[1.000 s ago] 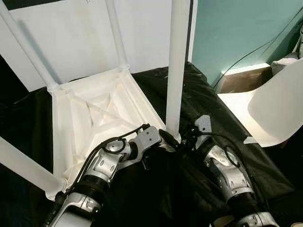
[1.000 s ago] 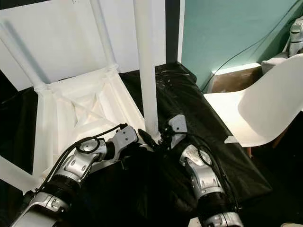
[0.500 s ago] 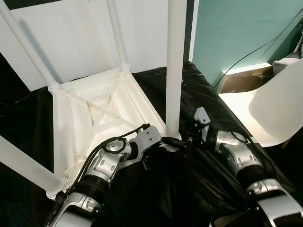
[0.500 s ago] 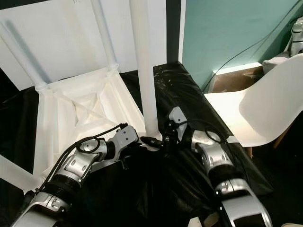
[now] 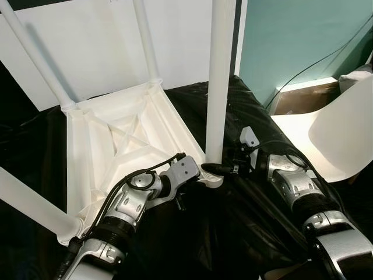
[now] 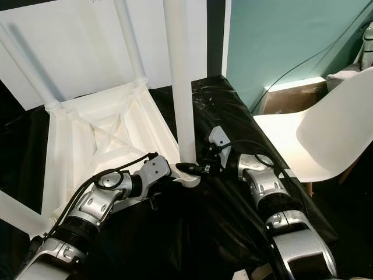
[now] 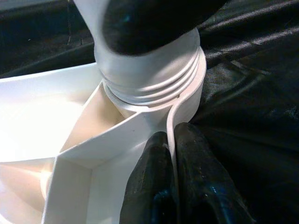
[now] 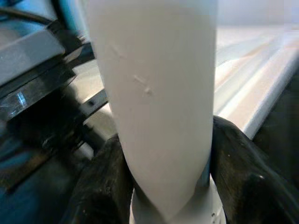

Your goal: Building children table

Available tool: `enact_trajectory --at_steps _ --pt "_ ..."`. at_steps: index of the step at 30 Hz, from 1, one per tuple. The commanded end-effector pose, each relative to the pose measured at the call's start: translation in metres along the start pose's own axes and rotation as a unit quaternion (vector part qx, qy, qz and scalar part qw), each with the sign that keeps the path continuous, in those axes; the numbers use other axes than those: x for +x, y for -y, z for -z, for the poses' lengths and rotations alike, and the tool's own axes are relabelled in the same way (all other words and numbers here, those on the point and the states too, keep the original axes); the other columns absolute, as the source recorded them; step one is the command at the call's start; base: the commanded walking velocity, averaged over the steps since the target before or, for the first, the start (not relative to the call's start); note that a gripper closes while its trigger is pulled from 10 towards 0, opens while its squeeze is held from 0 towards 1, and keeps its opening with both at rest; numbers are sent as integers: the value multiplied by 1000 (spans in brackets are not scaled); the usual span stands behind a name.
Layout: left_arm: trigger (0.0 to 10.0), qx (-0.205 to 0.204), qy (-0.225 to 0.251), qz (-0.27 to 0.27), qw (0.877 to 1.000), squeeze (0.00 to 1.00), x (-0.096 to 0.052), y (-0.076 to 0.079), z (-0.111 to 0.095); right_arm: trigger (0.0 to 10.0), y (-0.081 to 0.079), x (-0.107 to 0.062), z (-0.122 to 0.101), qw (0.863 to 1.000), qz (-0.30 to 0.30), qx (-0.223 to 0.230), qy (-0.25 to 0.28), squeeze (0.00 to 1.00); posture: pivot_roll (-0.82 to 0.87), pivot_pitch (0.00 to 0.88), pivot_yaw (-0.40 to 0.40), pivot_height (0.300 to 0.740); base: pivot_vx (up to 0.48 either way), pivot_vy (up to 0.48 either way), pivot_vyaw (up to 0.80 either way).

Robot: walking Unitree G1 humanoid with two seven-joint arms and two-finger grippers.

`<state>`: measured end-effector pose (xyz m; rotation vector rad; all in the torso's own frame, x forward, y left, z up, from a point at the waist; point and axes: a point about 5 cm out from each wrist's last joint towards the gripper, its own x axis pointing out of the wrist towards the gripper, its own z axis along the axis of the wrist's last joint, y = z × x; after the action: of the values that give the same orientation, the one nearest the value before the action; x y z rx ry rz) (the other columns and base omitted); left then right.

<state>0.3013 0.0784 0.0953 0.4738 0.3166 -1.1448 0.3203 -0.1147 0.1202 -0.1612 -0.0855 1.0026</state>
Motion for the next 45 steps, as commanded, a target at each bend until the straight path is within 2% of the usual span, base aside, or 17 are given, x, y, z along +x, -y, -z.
enact_trajectory --at_steps 1,3,9,13,14,16,17,18,23,24,27,30,38,39,40,41,45 --pt "10000 -80 -47 30 995 0 9 30 42 0 -7 4 6 996 92 11 9 0 29 0 2 740 0 0 0" --pt "10000 -80 -47 32 995 0 9 30 42 0 -10 2 -3 981 179 27 68 0 25 0 7 740 0 0 0" --pt "10000 -78 -50 35 995 0 9 30 43 0 -9 1 -9 967 222 43 116 0 23 0 11 740 0 0 0" --pt "10000 -76 -51 35 995 0 9 30 42 0 -14 4 -8 963 235 45 124 0 28 0 8 740 0 0 0" --pt "10000 -76 -50 35 995 0 9 29 42 7059 -20 9 -7 968 216 51 120 0 29 0 8 740 0 0 0" --pt "10000 -76 -50 35 995 0 9 29 42 7059 -20 9 -7 968 216 51 120 0 29 0 8 740 0 0 0" --pt "10000 -76 -50 34 995 0 9 29 42 10000 -25 12 -7 972 196 58 115 0 27 0 9 740 0 0 0" --pt "10000 -76 -51 34 995 0 9 29 43 10000 -29 14 -7 978 157 72 113 1000 23 0 10 740 0 0 0" --pt "10000 -76 -51 34 995 0 9 29 43 10000 -31 13 -4 990 82 81 84 1000 20 0 10 740 0 0 0" --pt "10000 -76 -50 34 995 0 9 29 43 10000 -28 11 -4 994 44 72 73 0 19 0 10 740 0 0 0" --pt "10000 -77 -49 35 995 0 10 30 42 10000 -24 8 -5 996 12 62 63 0 17 0 10 740 0 0 0" --pt "10000 -78 -47 37 995 0 12 32 42 10000 -14 4 -4 995 -95 36 17 0 12 0 12 740 0 0 0" --pt "10000 -79 -47 34 995 0 11 31 42 10000 0 6 -7 989 -145 13 -31 0 21 0 7 740 0 0 0" --pt "10000 -80 -47 34 995 0 10 31 42 1255 4 5 -8 988 -151 6 -38 0 27 0 5 740 0 0 0" --pt "10000 -80 -47 34 995 0 10 31 42 1255 4 5 -8 988 -151 6 -38 0 27 0 5 740 0 0 0" --pt "10000 -81 -48 33 995 0 10 31 43 0 8 4 -10 986 -162 4 -44 0 27 0 5 740 0 0 0" --pt "10000 -82 -49 32 995 0 9 31 44 0 17 1 -11 981 -181 -3 -61 0 29 0 9 740 0 0 0"
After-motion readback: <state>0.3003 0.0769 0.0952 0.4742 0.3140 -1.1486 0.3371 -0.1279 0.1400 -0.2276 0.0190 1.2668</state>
